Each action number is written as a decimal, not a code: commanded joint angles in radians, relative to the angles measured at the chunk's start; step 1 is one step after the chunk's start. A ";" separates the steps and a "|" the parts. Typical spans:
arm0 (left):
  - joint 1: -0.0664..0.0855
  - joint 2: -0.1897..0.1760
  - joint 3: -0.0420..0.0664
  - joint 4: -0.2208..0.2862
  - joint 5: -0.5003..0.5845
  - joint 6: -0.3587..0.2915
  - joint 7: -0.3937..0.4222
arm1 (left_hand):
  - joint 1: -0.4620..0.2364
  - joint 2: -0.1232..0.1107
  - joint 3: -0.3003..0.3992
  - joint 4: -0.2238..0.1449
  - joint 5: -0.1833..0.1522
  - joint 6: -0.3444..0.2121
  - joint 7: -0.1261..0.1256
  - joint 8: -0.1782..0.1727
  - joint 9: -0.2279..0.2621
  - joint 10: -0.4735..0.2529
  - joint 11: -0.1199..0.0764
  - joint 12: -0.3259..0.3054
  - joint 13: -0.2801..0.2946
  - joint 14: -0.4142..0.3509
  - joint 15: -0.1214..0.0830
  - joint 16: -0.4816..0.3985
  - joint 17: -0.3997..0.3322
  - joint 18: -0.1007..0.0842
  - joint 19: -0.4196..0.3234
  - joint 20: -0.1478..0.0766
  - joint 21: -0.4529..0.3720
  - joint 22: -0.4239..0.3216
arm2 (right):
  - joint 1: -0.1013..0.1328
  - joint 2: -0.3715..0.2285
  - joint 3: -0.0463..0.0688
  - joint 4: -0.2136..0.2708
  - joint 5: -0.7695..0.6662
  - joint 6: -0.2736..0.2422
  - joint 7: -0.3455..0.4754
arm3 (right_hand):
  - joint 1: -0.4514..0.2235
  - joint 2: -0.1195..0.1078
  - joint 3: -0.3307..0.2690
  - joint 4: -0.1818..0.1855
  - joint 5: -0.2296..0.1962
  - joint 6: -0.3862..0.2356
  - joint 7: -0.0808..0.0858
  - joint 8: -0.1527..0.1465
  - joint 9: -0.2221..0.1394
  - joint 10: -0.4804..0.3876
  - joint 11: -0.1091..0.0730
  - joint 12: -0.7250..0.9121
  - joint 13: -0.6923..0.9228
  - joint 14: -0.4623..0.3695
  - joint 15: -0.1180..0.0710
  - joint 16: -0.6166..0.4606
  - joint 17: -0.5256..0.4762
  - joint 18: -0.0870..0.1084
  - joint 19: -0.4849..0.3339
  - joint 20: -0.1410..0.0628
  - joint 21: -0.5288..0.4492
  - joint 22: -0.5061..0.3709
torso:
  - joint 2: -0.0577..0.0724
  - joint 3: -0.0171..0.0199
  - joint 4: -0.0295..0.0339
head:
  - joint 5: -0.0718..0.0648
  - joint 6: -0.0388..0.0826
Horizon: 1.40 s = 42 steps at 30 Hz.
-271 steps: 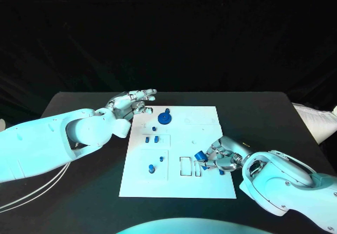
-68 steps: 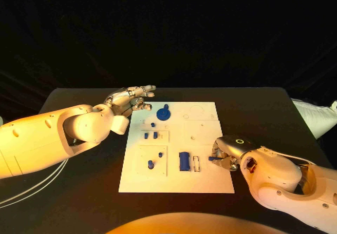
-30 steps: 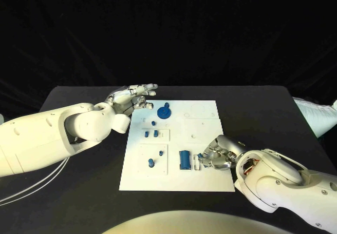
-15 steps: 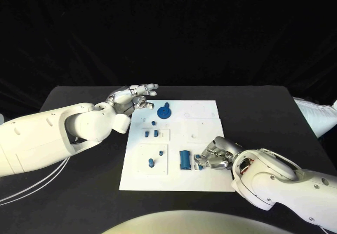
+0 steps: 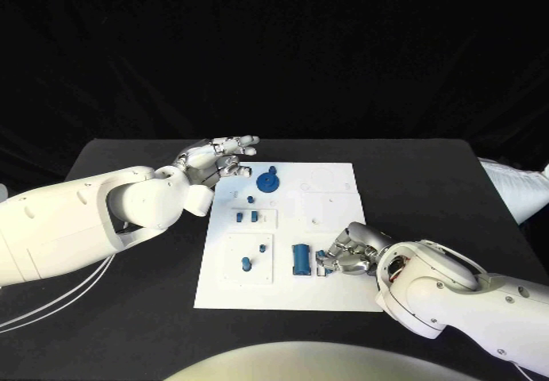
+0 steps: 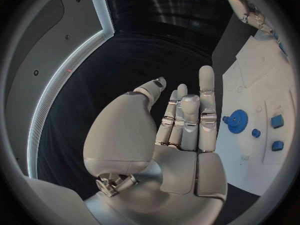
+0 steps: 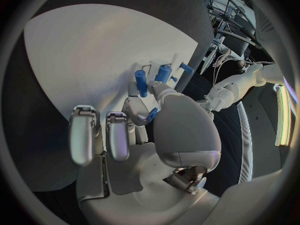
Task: Assemble the parts on the task board
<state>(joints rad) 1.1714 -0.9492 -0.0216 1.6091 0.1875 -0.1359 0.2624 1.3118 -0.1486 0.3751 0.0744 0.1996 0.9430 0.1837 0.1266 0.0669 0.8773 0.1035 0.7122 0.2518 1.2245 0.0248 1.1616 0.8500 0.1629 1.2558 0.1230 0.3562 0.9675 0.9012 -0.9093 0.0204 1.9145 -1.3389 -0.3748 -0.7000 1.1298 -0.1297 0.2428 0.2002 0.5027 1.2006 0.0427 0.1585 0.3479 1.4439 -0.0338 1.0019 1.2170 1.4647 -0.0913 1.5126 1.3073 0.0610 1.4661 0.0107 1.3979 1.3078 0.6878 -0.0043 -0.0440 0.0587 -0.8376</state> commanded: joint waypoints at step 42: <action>0.000 -0.001 0.000 0.001 -0.004 0.023 0.001 | 0.002 0.012 -0.008 0.000 0.004 -0.005 0.000 0.002 0.000 -0.003 0.003 0.001 -0.001 -0.007 0.003 -0.002 -0.001 0.018 0.007 0.002 -0.007 -0.001 | -0.002 -0.004 -0.001 0.028 -0.074 0.077 -0.051 | 0.164 0.119 -0.070 -0.050 -0.252 0.016 -0.022 0.011 0.033 0.035 -0.019 0.087 0.076 0.099 -0.023 0.036 0.229 -0.017 0.039 -0.016 0.041 0.073 | -0.001 0.0001 -0.0004 | 0.003 -0.009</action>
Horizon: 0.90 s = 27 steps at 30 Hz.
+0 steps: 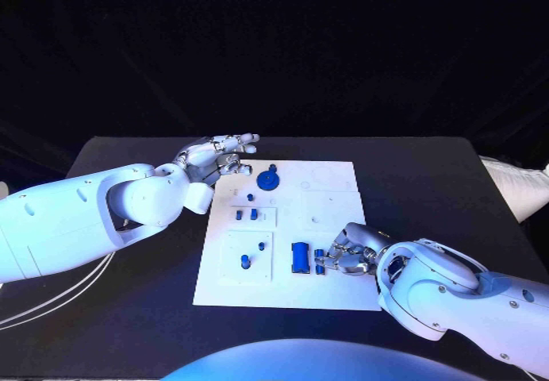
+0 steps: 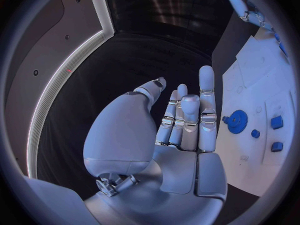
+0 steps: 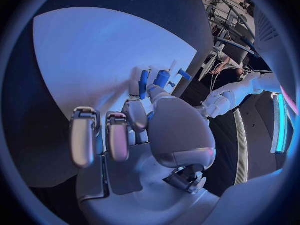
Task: Assemble the parts on the task board
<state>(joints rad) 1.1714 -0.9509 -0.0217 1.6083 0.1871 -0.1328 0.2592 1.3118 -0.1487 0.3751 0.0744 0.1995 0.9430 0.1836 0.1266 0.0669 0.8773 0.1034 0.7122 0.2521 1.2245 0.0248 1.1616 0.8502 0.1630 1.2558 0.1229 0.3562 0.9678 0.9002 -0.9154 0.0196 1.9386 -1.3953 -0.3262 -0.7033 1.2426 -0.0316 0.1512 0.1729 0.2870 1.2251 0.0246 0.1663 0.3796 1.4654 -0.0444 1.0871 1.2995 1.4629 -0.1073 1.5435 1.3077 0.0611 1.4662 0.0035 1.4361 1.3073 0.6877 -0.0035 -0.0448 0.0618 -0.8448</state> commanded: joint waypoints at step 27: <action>0.000 0.001 0.000 0.001 -0.003 0.019 0.005 | 0.002 0.013 -0.011 0.000 0.004 -0.007 0.000 0.003 0.000 -0.004 0.003 0.001 -0.003 -0.009 0.003 -0.002 -0.004 0.018 0.007 0.003 -0.008 -0.003 | -0.002 -0.041 0.000 -0.003 -0.016 -0.135 0.159 | -0.054 -0.064 -0.128 0.063 -0.061 -0.102 0.043 -0.056 -0.016 -0.031 0.030 -0.144 -0.072 0.091 0.022 -0.023 0.187 -0.005 0.014 0.011 -0.042 0.018 | -0.001 -0.0004 -0.0006 | -0.002 -0.001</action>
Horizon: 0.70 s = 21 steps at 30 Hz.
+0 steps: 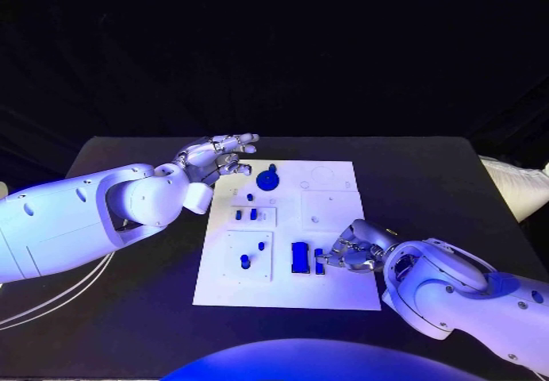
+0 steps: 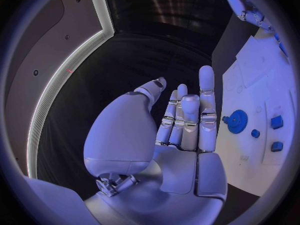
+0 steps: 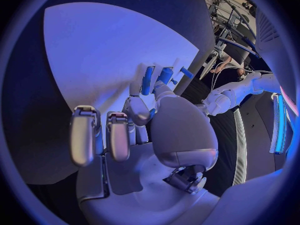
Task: Assemble the parts on the task board
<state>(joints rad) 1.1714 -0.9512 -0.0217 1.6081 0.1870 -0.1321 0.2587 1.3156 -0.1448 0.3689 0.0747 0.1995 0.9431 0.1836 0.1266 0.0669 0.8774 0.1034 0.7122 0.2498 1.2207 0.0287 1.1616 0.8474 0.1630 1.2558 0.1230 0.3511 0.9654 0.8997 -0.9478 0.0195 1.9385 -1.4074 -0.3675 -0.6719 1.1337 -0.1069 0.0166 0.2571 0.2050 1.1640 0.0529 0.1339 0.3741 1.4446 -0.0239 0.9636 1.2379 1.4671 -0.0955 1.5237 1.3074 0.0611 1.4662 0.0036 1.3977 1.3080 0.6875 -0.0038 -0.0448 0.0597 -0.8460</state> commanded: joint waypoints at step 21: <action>0.000 0.002 0.000 -0.001 -0.003 0.019 0.006 | -0.002 0.009 -0.004 0.000 0.004 -0.007 0.000 0.003 0.000 -0.004 0.003 0.001 -0.001 -0.005 -0.001 -0.002 -0.001 0.018 0.007 0.003 -0.003 -0.001 | -0.020 -0.037 -0.006 -0.015 -0.054 -0.013 0.355 | 0.303 0.059 0.410 -0.237 0.123 -0.120 0.064 -0.069 -0.174 -0.040 0.044 0.004 -0.001 0.092 0.046 0.010 0.208 -0.007 0.017 0.046 0.010 0.037 | 0.000 0.0003 0.0019 | -0.003 0.001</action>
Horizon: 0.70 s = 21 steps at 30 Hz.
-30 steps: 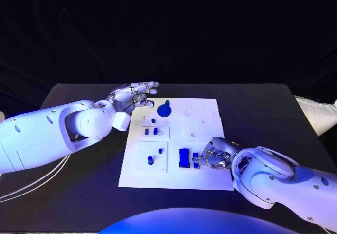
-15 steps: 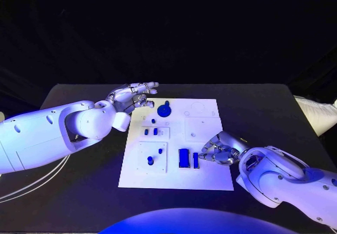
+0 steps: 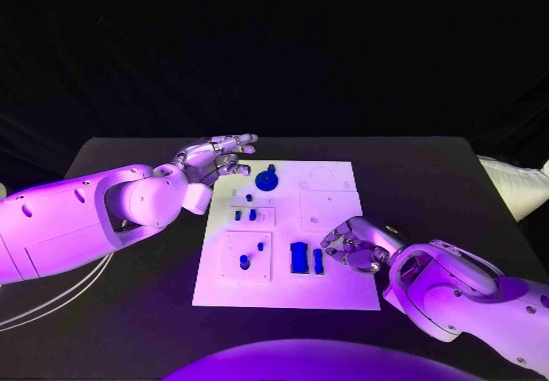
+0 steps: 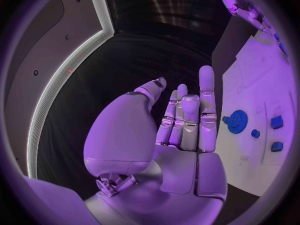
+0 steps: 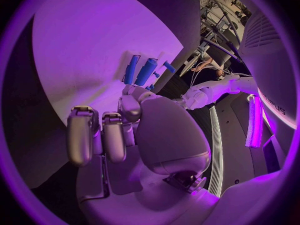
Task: Assemble the parts on the task board
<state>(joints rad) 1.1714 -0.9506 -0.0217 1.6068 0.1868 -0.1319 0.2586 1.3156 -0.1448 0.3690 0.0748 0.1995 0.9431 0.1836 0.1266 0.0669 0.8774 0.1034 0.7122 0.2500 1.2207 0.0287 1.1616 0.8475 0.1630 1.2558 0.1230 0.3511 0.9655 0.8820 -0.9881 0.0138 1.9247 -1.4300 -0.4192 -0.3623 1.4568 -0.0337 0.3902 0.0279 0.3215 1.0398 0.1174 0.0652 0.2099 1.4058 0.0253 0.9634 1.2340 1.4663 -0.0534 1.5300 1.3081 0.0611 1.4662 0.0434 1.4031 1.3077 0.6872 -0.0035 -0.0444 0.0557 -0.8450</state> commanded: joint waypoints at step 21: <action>0.000 0.001 0.000 -0.003 -0.003 0.019 0.004 | -0.002 0.009 -0.005 0.000 0.004 -0.007 0.000 0.003 0.000 -0.004 0.003 0.001 -0.001 -0.005 -0.001 -0.002 -0.001 0.018 0.007 0.003 -0.003 -0.001 | -0.004 0.025 -0.001 -0.017 -0.063 0.104 -0.007 | -0.121 -0.052 0.157 -0.051 -0.004 0.041 0.001 0.003 -0.060 0.005 0.000 0.017 0.004 0.093 0.005 0.007 0.211 -0.008 0.017 0.008 0.009 0.044 | 0.000 -0.0003 -0.0005 | 0.006 -0.005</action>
<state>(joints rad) 1.1714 -0.9506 -0.0219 1.6034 0.1868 -0.1317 0.2581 1.3156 -0.1448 0.3691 0.0748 0.1995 0.9431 0.1836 0.1266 0.0669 0.8774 0.1034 0.7122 0.2501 1.2207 0.0287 1.1616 0.8476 0.1629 1.2558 0.1230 0.3512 0.9656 0.8829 -0.9655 0.0173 1.9085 -1.4706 -0.3649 -0.3443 1.3433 -0.0848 0.5441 -0.0236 0.3215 1.0714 0.1183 0.0659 0.1505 1.4062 0.0251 0.9736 1.2374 1.4664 -0.0536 1.5299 1.3079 0.0612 1.4661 0.0434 1.4066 1.3075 0.6878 -0.0040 -0.0445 0.0612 -0.8494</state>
